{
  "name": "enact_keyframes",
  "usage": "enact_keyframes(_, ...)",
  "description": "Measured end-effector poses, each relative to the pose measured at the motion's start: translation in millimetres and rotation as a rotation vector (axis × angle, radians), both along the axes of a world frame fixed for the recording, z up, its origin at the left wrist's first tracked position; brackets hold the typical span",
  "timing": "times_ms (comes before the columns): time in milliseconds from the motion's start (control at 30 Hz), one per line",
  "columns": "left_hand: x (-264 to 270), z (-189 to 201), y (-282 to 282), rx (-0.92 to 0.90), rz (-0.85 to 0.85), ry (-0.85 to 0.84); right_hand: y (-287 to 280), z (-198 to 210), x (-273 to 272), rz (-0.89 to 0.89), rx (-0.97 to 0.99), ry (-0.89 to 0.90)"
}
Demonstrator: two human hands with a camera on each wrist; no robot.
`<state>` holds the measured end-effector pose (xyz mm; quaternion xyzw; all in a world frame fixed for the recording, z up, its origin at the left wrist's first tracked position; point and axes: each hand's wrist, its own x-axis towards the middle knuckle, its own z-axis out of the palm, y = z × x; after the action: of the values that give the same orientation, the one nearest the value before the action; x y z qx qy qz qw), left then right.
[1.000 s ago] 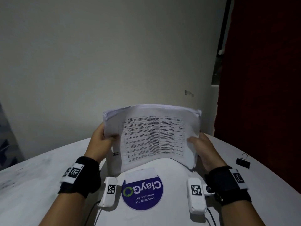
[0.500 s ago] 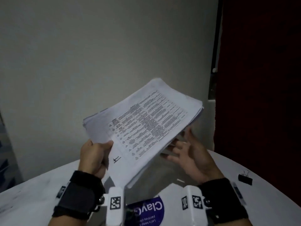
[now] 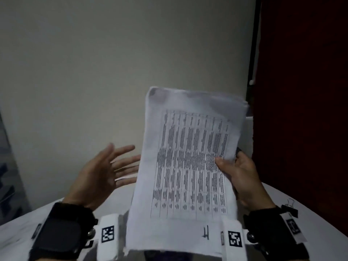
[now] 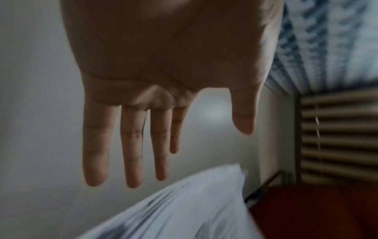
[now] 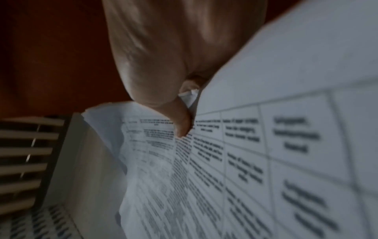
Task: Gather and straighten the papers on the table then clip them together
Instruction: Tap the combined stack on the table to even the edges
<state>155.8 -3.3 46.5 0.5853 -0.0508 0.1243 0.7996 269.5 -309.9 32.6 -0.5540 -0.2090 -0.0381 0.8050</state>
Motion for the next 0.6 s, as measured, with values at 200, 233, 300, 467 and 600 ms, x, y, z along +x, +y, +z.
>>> enact_keyframes(200, 9.2, 3.5, -38.3, 0.325, 0.442, -0.134, 22.1, 2.8, -22.3, 0.018, -0.13, -0.139)
enact_keyframes(233, 10.0, 3.2, -44.9, 0.376, 0.544, -0.189, 26.8, 3.3, -24.2, -0.029, -0.139, -0.177)
enact_keyframes(300, 12.0, 2.0, -58.3, 0.487, 0.688, -0.28, 35.5, 5.0, -28.3, -0.157, -0.201, -0.27)
enact_keyframes(467, 16.5, -3.0, -69.7, 0.53, 0.741, -0.249, 42.8, 1.1, -25.8, -0.252, -0.223, -0.243)
enact_keyframes(600, 11.4, 2.3, -76.1, 0.465, 0.676, -0.275, 37.9, 7.8, -27.4, -0.287, -0.163, -0.217)
